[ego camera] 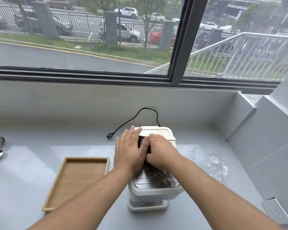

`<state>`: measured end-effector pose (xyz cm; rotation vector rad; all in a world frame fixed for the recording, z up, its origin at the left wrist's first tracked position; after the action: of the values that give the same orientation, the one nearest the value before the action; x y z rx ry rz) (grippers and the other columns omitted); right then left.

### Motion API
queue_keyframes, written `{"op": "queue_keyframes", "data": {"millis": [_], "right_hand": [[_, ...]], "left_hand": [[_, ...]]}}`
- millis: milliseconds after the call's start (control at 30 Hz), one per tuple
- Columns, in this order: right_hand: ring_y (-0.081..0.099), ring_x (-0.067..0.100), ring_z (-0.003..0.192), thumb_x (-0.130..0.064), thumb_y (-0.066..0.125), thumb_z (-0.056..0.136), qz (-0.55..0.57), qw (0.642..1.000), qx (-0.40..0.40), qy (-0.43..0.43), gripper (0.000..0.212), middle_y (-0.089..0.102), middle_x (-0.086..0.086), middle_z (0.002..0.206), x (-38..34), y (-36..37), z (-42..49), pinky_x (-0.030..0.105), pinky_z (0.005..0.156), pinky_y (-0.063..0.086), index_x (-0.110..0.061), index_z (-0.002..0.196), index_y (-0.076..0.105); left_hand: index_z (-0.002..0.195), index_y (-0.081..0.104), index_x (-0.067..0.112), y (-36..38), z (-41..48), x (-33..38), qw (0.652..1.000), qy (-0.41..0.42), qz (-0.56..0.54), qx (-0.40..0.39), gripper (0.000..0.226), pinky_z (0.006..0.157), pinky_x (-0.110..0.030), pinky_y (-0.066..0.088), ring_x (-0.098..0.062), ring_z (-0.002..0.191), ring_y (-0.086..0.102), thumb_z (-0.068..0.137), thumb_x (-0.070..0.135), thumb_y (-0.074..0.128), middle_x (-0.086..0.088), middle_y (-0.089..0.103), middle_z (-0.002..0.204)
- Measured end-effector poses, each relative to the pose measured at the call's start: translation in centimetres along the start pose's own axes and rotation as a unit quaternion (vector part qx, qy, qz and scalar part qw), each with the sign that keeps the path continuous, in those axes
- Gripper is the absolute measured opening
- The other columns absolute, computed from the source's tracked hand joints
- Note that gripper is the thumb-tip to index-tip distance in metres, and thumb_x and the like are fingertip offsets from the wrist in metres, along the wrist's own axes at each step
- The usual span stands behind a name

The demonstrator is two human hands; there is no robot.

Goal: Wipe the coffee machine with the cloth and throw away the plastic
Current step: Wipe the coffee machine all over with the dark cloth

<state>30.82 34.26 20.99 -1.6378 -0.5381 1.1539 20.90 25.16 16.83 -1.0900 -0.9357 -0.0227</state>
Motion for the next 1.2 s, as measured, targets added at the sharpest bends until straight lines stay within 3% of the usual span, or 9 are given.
{"op": "queue_keyframes", "data": {"millis": [167,400,633,733,900,1067,1200], "right_hand": [[0.058,0.021,0.098,-0.027,0.058,0.081,0.021,1.0,-0.003,0.005,0.031,0.067,-0.002,0.1,-1.0,-0.2,-3.4,0.037,0.082,0.051,-0.026,0.11,0.069],[0.048,0.017,0.085,-0.038,0.053,0.08,-0.011,0.999,0.008,0.048,0.017,0.053,-0.007,0.088,-0.4,0.7,-8.0,0.031,0.069,0.037,-0.026,0.086,0.063],[0.048,0.008,0.085,-0.042,0.05,0.073,-0.022,0.998,-0.02,0.06,0.025,0.052,-0.013,0.09,1.0,0.3,-10.6,0.019,0.062,0.037,-0.032,0.091,0.064],[0.049,0.01,0.089,-0.038,0.051,0.073,-0.034,0.996,-0.02,0.073,0.022,0.053,-0.013,0.09,1.9,-0.5,-10.2,0.027,0.071,0.045,-0.03,0.09,0.064],[0.049,0.019,0.097,-0.036,0.052,0.076,-0.048,0.994,-0.006,0.098,0.012,0.051,-0.009,0.092,3.0,-0.9,-7.6,0.033,0.08,0.046,-0.035,0.087,0.057],[0.052,0.022,0.105,-0.032,0.057,0.081,-0.041,0.993,0.029,0.106,0.024,0.05,-0.008,0.095,3.9,-1.3,-4.5,0.035,0.086,0.046,-0.03,0.103,0.065],[0.052,0.027,0.106,-0.025,0.059,0.085,-0.04,0.991,0.062,0.113,0.024,0.059,0.002,0.106,4.3,-1.6,-1.5,0.038,0.09,0.046,-0.024,0.108,0.065]], "left_hand": [[0.157,0.041,0.038,-0.1,-0.1,0.4,0.999,0.025,-0.011,-0.021,0.086,0.13,-0.047,0.004,-0.013,0.159,0.012,0.088,0.081,0.011,0.008,0.026,0.171],[0.153,0.046,0.037,0.8,0.7,0.6,0.996,0.05,0.021,-0.072,0.089,0.13,-0.05,0.003,-0.012,0.16,0.005,0.085,0.085,0.012,0.008,0.026,0.172],[0.144,0.056,0.035,0.9,0.9,0.2,0.996,0.021,0.053,-0.066,0.09,0.13,-0.051,0.006,-0.013,0.159,0.009,0.085,0.087,0.012,0.009,0.031,0.17],[0.144,0.056,0.035,0.7,0.8,0.2,0.997,0.023,0.057,-0.056,0.091,0.13,-0.052,0.007,-0.014,0.159,0.01,0.086,0.086,0.01,0.008,0.032,0.169],[0.144,0.055,0.034,0.9,0.8,0.1,0.995,0.036,0.074,-0.061,0.087,0.13,-0.05,0.01,-0.018,0.159,0.01,0.088,0.084,0.011,0.005,0.032,0.169],[0.147,0.053,0.033,1.0,0.8,0.0,0.993,0.04,0.088,-0.067,0.066,0.129,-0.047,0.014,-0.02,0.16,0.01,0.094,0.07,0.041,0.004,0.031,0.169],[0.151,0.049,0.033,0.9,0.9,0.1,0.993,0.039,0.085,-0.066,0.055,0.129,-0.046,0.016,-0.019,0.159,0.01,0.1,0.054,0.046,0.005,0.03,0.17]]}}
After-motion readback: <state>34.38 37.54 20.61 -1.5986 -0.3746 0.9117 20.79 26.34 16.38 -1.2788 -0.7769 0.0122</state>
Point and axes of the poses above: each hand's wrist, its own z-axis towards the middle knuckle, its own y-axis out of the palm, x = y × z, the point moved 2 cm from there along z, towards the middle knuckle
